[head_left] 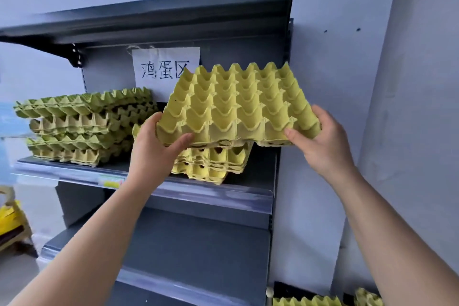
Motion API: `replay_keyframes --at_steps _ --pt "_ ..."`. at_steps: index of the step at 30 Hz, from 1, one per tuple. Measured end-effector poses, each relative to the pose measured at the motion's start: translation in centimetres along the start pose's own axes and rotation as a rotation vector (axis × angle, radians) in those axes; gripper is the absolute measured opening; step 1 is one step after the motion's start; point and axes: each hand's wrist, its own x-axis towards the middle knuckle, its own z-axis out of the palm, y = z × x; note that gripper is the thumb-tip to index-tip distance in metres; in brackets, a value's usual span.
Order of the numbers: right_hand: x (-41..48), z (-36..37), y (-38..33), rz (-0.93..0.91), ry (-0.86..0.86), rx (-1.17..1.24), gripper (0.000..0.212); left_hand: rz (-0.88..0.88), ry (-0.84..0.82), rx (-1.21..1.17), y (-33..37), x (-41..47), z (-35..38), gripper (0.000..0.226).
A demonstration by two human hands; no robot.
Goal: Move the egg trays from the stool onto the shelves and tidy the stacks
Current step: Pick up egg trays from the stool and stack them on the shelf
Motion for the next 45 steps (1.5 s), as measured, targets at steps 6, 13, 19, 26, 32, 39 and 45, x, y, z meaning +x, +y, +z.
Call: replay_keyframes --at_steps 6,13,19,26,32,39,45 --pt "3.4 5.0 -1.5 -0.010 -0.025 -0.092 0.031 -0.040 0.022 -0.039 -3.0 4.8 -0.6 0.070" --pt "5.9 9.1 -0.8 0.003 -0.056 -0.196 0.039 -0.058 0.034 -0.077 -5.8 9.3 0.0 0.070" --pt "6.2 11.8 -0.2 0.010 -0.057 -0.273 0.075 -0.062 0.014 -0.072 -8.8 11.1 0.5 0.071" --pt "5.7 13.6 -0.6 0.100 -0.036 -0.325 0.074 -0.066 -0.064 0.019 -10.9 13.0 0.5 0.084" --pt "5.0 14.3 -1.6 0.178 0.007 -0.381 0.064 0.001 -0.105 0.124 -11.5 13.7 0.7 0.071" --pt "3.6 14.1 -3.6 0.099 0.119 -0.579 0.064 0.165 -0.014 0.260 -11.9 13.4 0.2 0.070" --pt "-0.2 11.7 -4.9 -0.031 0.168 -0.667 0.044 0.482 0.020 0.208 -9.4 9.3 1.2 0.054"
